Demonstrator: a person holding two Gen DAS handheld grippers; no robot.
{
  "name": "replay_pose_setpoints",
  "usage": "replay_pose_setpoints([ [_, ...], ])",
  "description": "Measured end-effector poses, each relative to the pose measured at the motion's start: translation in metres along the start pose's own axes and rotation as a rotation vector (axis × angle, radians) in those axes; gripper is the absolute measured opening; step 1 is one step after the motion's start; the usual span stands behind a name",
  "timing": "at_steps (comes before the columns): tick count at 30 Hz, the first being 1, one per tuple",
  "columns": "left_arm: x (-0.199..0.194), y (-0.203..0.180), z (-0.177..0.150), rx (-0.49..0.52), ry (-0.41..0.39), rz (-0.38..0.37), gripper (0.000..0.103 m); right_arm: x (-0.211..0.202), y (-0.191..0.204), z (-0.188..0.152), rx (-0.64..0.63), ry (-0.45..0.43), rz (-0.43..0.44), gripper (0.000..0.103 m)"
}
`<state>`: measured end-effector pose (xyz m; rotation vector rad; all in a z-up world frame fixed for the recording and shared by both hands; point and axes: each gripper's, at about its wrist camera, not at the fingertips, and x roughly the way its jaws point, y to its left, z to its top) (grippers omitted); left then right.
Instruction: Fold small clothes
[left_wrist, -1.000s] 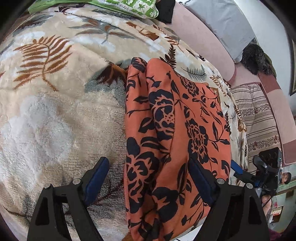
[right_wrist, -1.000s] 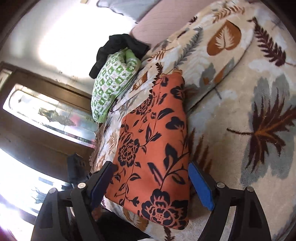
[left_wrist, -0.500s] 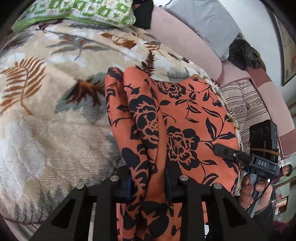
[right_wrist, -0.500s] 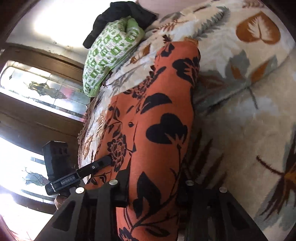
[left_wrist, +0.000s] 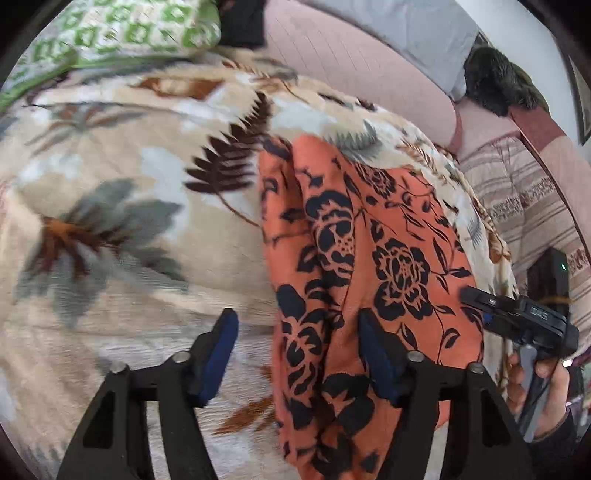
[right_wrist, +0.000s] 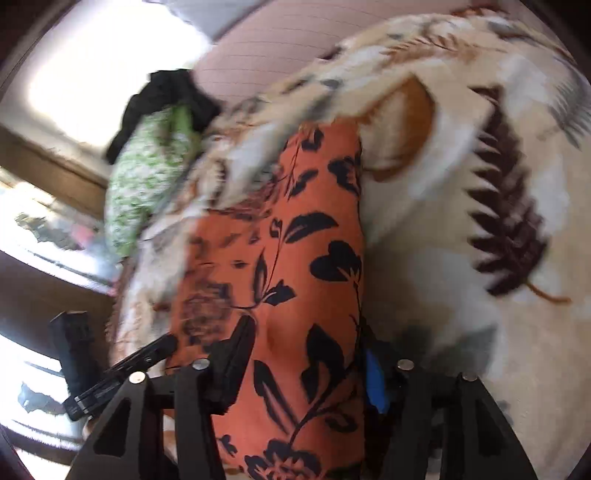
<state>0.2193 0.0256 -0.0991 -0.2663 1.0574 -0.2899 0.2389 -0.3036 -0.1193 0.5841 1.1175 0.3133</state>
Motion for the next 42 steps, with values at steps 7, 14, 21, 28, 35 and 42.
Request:
replay_pose_setpoints([
  [7,-0.056,-0.009,-0.014,0.105,-0.105,0.13,0.073,-0.06,0.051,-0.023,-0.107,-0.175,0.149,0.072],
  [14,-0.047,-0.02,-0.035,0.133,-0.062,0.236,0.073,-0.003,0.064,-0.053,-0.148,-0.013,0.053,0.081],
  [21,-0.055,-0.022,-0.041,0.129,-0.078,0.252,0.074,-0.025,0.093,-0.05,-0.214,-0.102,0.003,0.081],
  [28,-0.055,-0.021,-0.041,0.126,-0.065,0.252,0.074,0.014,0.065,-0.006,-0.124,-0.088,-0.081,0.086],
  [35,-0.054,-0.017,-0.043,0.123,-0.061,0.268,0.074,-0.012,0.092,0.001,-0.174,-0.185,-0.035,0.087],
  [42,-0.071,-0.024,-0.049,0.138,-0.095,0.284,0.076,0.007,0.081,-0.002,-0.172,-0.133,-0.108,0.092],
])
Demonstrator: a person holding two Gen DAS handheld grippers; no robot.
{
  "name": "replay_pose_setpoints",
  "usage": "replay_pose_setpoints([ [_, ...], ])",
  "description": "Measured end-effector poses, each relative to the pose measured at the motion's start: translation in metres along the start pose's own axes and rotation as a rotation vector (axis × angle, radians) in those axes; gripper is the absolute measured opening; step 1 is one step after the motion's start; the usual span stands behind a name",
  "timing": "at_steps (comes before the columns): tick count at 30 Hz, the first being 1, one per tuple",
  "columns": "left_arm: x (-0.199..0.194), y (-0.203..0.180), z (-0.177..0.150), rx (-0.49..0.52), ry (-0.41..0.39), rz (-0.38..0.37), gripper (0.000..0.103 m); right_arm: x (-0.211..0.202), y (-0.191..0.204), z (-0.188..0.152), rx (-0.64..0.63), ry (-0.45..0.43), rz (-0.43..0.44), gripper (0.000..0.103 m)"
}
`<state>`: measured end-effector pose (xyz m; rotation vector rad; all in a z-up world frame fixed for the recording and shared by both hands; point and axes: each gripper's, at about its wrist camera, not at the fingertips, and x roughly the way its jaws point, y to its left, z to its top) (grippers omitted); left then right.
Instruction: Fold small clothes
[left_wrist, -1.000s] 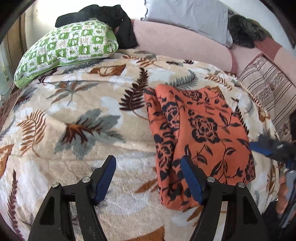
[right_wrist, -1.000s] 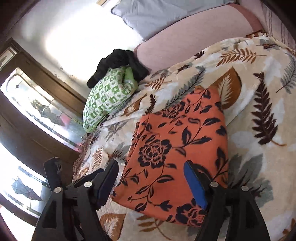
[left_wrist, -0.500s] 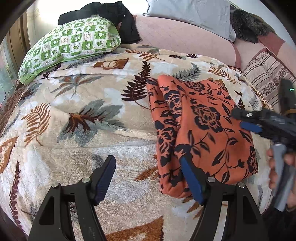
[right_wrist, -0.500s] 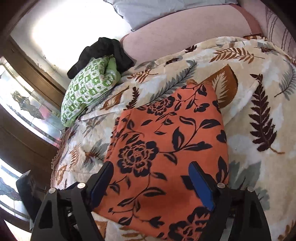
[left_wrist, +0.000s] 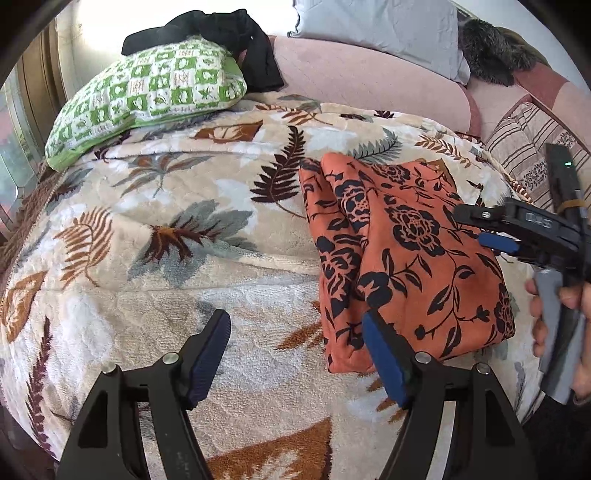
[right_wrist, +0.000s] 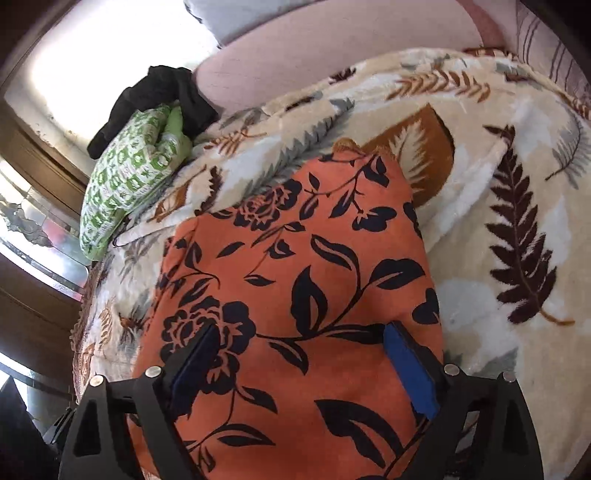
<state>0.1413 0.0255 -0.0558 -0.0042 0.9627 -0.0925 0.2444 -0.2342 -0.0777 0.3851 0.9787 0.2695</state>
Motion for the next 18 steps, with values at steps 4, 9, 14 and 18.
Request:
replay_pose_setpoints([
  [4,-0.011,-0.001,-0.005,0.001,-0.021,0.008,0.081,-0.038,0.023,-0.021,-0.101,-0.059,-0.025,0.092],
  [9,-0.013,-0.001,-0.012,-0.023,-0.027,0.013,0.081,-0.058,0.017,-0.052,-0.084,-0.04,0.003,0.092],
  [14,0.028,-0.008,-0.014,0.034,0.052,0.108,0.084,-0.042,0.003,-0.079,-0.049,0.024,0.01,0.092],
  [18,0.032,-0.002,-0.015,0.033,0.069,0.163,0.084,-0.051,-0.001,-0.084,-0.045,0.009,0.032,0.092],
])
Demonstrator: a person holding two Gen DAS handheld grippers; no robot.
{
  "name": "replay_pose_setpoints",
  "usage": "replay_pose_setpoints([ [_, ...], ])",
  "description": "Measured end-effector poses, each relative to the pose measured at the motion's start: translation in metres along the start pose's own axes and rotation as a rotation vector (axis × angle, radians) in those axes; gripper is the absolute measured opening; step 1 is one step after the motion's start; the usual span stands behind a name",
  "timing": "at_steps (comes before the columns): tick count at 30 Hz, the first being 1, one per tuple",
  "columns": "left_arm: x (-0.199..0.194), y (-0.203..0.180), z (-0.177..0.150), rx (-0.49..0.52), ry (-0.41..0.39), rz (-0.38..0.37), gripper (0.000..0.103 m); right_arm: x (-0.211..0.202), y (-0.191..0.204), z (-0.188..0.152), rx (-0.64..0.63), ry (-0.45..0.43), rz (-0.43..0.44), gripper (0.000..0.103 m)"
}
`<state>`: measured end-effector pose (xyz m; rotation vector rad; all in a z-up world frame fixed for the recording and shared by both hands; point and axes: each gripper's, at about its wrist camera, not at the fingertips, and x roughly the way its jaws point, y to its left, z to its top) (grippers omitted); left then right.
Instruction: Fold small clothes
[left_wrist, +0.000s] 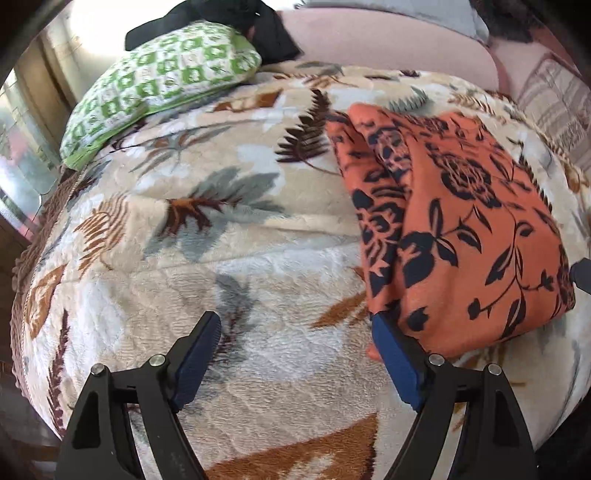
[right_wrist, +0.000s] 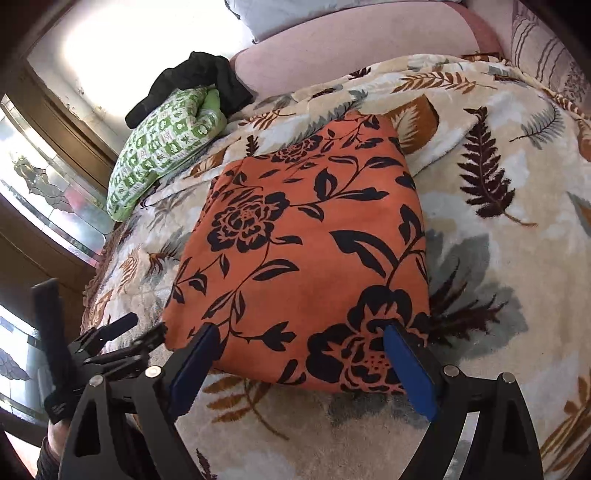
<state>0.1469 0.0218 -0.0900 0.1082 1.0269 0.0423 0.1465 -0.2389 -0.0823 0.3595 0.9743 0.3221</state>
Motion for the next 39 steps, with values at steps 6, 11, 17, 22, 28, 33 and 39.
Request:
replay_pose_setpoints([
  [6,-0.032,-0.012,0.028,-0.034,-0.109,-0.111,0.084,-0.022,-0.009,0.012,0.038,-0.071,0.058,0.092],
  [11,0.029,-0.033,0.015,0.051,0.007,-0.002,0.088,-0.013,-0.011,0.013,0.043,-0.059,0.096,0.092],
  [17,0.021,-0.018,0.017,-0.019,0.002,-0.032,0.097,0.007,-0.026,0.004,0.074,-0.016,0.114,0.092],
  [22,0.013,-0.017,0.017,-0.026,0.003,-0.027,0.097,-0.007,-0.029,0.005,0.087,-0.086,0.125,0.092],
  [28,0.005,-0.017,0.015,-0.051,-0.008,-0.049,0.097,-0.023,-0.017,0.004,0.048,-0.147,0.14,0.092],
  [33,0.018,-0.015,0.009,-0.066,0.018,-0.06,0.097,0.011,-0.022,-0.005,0.059,-0.034,0.133,0.092],
  [39,0.021,-0.017,0.008,-0.054,0.008,-0.057,0.097,0.012,-0.018,-0.004,0.047,-0.041,0.134,0.093],
])
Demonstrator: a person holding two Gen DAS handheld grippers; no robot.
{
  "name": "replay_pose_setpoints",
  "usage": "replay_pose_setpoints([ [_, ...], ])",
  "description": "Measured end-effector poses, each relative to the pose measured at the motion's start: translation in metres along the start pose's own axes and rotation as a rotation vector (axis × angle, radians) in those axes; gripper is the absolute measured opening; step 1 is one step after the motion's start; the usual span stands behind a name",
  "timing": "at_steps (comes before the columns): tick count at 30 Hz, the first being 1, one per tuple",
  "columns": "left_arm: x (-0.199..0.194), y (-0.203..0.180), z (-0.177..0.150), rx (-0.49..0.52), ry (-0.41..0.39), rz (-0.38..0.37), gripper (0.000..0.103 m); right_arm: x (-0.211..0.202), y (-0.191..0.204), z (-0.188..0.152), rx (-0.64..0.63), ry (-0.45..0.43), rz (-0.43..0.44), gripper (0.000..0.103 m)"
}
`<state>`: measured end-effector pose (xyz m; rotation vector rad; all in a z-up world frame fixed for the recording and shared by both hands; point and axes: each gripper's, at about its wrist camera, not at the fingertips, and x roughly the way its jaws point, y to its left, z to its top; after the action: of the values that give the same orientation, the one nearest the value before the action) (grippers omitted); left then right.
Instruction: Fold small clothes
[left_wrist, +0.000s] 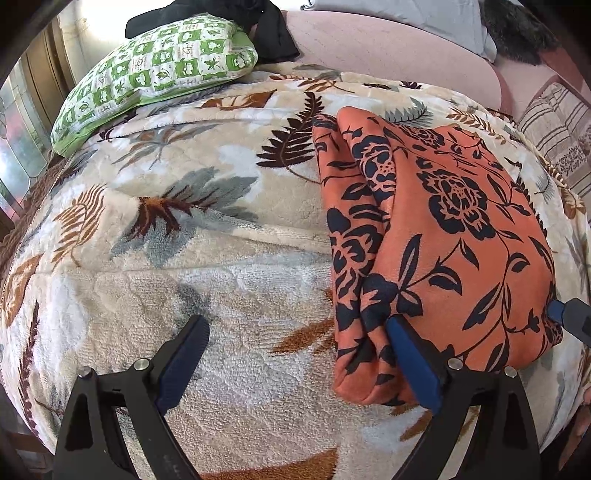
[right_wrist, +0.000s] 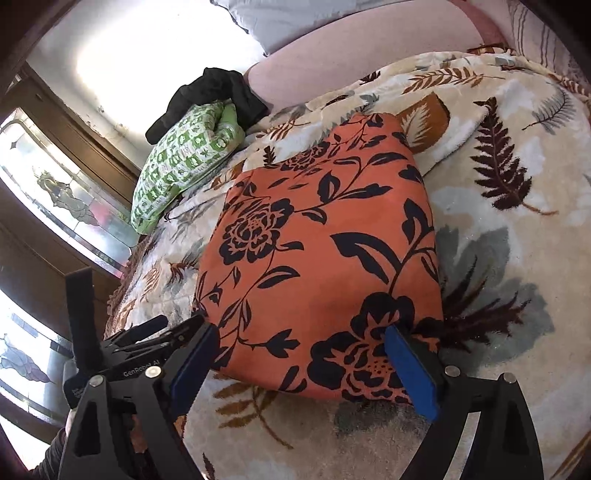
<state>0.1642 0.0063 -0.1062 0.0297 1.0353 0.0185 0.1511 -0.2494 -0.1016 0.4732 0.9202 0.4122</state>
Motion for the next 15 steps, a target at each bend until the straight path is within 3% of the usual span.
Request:
replay_pose_setpoints([
  [10,-0.004,0.005,0.003,-0.022,-0.002,-0.016,0.099,-0.004,0.005,0.0,-0.022,-0.01,-0.007,0.093],
  [15,-0.037,0.002,0.042,-0.049,-0.119,-0.06,0.099,-0.027,0.014,0.013,-0.043,-0.113,0.021,0.093],
])
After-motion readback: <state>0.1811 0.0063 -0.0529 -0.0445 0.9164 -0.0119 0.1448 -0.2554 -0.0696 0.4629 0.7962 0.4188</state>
